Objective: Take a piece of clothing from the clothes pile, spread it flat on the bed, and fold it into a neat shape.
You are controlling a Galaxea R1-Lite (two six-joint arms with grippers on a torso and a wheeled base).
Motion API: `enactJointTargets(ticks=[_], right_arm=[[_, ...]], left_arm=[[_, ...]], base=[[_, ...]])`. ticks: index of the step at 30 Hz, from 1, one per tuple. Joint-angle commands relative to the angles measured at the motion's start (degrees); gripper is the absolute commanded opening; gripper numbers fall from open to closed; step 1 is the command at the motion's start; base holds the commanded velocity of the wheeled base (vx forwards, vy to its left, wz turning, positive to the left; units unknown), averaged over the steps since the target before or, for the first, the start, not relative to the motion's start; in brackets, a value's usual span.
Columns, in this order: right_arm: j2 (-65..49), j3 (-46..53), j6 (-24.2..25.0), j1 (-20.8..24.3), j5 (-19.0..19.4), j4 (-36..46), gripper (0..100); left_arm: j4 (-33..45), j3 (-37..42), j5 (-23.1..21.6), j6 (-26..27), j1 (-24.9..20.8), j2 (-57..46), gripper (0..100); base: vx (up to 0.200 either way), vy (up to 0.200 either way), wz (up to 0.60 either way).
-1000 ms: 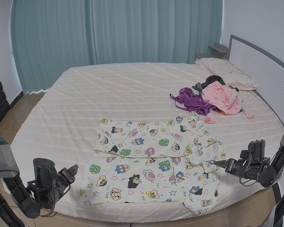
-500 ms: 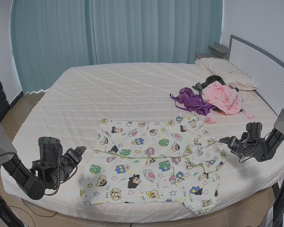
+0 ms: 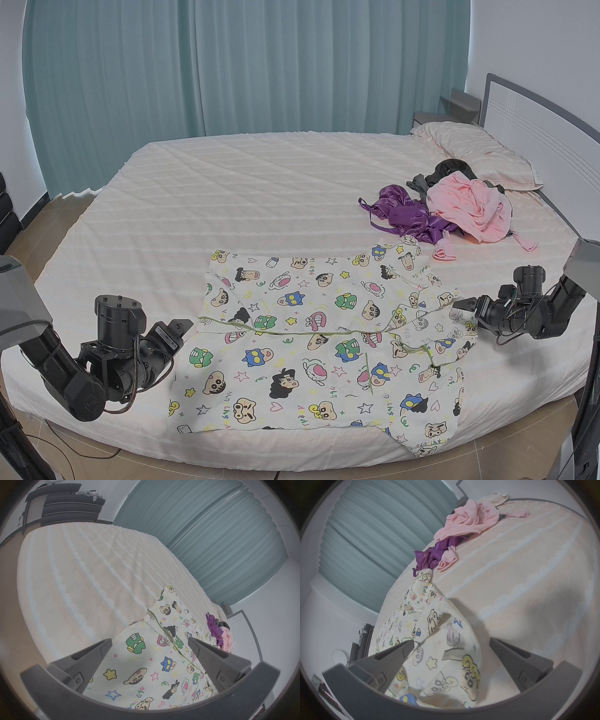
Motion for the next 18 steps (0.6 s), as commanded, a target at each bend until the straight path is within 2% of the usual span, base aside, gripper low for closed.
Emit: enactJointTargets(ticks=[1,3,4,12,15,18], right_arm=[[1.16,0.92,-0.63,-1.23,0.51,-0.88,100],[1.16,1.19,-1.07,-1.14,0.69,-0.97,100],[1.07,1.28,-1.16,-1.14,0.78,-0.97,0],[1.87,0.40,-0.63,-1.32,0.51,-1.14,0],[2.66,-1.62,1.04,-3.07,-0.89,-2.20,0],[2.57,-2.33,4.73,-4.30,-1.25,-3.43,0]], left_arm=[[-0.04,0.10,-0.10,-0.84,-1.40,0.82,100],[-0.04,0.10,-0.19,-0.84,-1.40,0.99,100],[-0.04,0.10,-0.19,-0.84,-1.40,0.99,100],[-0.04,0.10,-0.19,-0.84,-1.40,1.26,100],[-0.13,0.01,-0.01,-0.84,-1.40,1.78,100],[-0.13,0.01,-0.01,-0.84,-1.40,1.96,100]], base=[[0.000,0.000,0.00],[0.000,0.000,0.00],[0.000,0.000,0.00],[0.000,0.000,0.00],[0.000,0.000,0.00],[0.000,0.000,0.00]])
